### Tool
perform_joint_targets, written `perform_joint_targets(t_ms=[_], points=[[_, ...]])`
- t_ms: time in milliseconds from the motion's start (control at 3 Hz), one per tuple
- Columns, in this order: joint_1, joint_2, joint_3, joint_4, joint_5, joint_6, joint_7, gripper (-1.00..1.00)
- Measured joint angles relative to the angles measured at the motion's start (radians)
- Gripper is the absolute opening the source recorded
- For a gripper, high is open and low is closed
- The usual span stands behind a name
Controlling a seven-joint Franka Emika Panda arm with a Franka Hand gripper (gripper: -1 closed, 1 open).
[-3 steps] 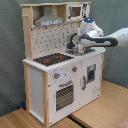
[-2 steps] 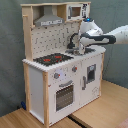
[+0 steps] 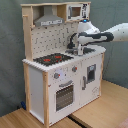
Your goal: Play with the kitchen
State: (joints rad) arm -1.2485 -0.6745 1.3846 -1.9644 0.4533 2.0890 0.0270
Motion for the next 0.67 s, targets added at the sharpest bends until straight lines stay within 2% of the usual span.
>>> perform_joint_targets(t_ms=[333,667], points=[[-0.059,0.008,0.044,0.047,0.0,-0.062,-0.014,1.0],[-0.13,0.015,0.1,0.082,0.0,-0.097,-0.029,1.0]])
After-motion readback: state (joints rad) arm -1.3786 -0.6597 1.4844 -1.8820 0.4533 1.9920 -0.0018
